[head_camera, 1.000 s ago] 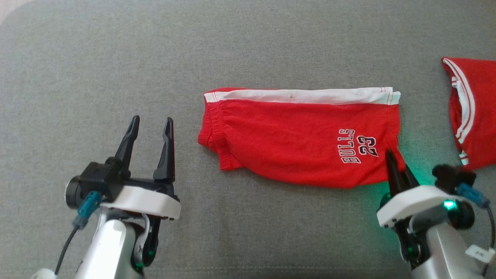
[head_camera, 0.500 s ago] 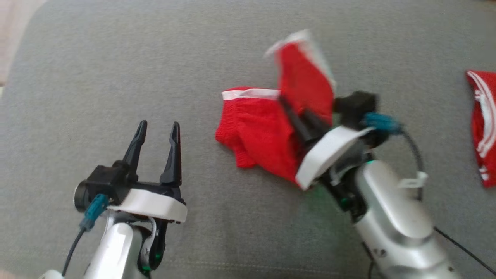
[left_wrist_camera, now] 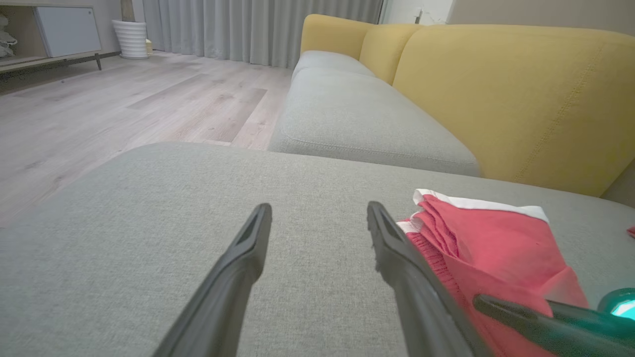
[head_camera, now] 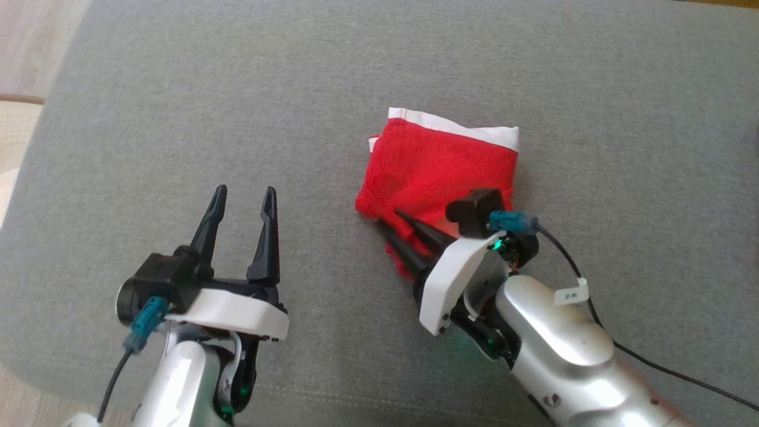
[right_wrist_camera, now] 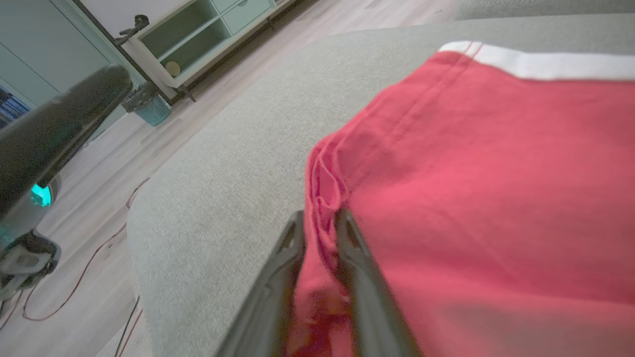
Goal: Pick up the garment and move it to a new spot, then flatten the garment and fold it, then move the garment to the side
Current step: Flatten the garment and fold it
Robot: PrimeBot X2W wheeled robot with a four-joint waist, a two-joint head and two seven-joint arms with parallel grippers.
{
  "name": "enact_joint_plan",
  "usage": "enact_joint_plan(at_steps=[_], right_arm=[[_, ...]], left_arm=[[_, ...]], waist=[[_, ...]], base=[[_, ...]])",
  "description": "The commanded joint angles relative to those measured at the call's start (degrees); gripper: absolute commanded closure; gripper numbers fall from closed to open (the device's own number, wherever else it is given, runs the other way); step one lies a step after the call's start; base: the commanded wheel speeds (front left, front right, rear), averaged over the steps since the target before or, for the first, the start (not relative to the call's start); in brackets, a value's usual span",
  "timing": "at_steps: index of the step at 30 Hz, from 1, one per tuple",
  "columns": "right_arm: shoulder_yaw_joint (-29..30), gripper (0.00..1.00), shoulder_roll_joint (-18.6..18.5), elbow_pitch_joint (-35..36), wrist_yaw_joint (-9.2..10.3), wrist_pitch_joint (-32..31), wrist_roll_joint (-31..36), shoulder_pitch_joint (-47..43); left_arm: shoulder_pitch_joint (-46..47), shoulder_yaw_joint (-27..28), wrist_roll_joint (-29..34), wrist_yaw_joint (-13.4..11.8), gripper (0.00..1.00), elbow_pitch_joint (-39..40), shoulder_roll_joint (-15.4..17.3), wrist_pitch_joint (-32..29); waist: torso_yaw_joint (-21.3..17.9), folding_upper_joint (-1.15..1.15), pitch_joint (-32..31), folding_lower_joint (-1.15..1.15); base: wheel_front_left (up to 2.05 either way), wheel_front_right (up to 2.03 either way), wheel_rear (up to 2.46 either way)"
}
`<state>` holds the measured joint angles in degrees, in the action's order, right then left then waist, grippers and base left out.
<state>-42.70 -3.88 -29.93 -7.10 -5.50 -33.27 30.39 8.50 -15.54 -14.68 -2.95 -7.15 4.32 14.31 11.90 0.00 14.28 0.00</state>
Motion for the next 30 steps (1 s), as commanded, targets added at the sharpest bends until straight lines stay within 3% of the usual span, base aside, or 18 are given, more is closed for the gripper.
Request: enact_joint_plan(at_steps=[1, 6, 10, 16, 23, 30], right_arm=[[-1.2, 0.00, 1.0, 1.6, -0.39, 1.1, 0.0, 1.9], [-3.6, 0.00, 1.0, 4.8, -0.39, 5.9, 1.5, 2.0], [-1.4, 0.00, 1.0, 9.4, -0.39, 9.7, 3.0, 0.9], [12.0, 0.00, 1.0, 15.1, -0.39, 12.3, 8.4, -4.3], [30.2, 0.00, 0.0, 23.0, -0.39, 9.4, 17.2, -14.4], [38.8, 0.00, 0.1, 31.8, -0.39, 5.3, 22.3, -23.6]], left_arm=[[1.1, 2.5, 0.7, 0.2, 0.00, 1.9, 0.1, 0.7], [1.2, 2.9, 1.4, 0.5, 0.00, 1.9, 0.3, 0.7], [1.0, 3.2, 1.9, 0.7, 0.00, 1.9, 0.6, 0.7], [0.7, 3.5, 2.8, 0.5, 0.00, 2.1, 1.3, 0.7], [0.0, 4.0, 3.3, 0.2, 0.00, 2.5, 2.8, 0.7], [-1.3, 4.5, 3.3, -0.2, 0.00, 2.8, 4.4, 0.0]], waist=[[-0.6, 0.00, 0.0, 0.00], [-2.8, 0.00, -0.4, 0.00], [-5.0, 0.00, -1.0, 0.00], [-7.6, 0.00, -2.1, 0.00], [-9.6, 0.00, -3.3, 0.00], [-10.6, 0.00, -4.7, 0.00]], base=[[0.00, 0.00, 0.00], [0.00, 0.00, 0.00], [0.00, 0.00, 0.00], [0.00, 0.00, 0.00], [0.00, 0.00, 0.00], [0.00, 0.00, 0.00]])
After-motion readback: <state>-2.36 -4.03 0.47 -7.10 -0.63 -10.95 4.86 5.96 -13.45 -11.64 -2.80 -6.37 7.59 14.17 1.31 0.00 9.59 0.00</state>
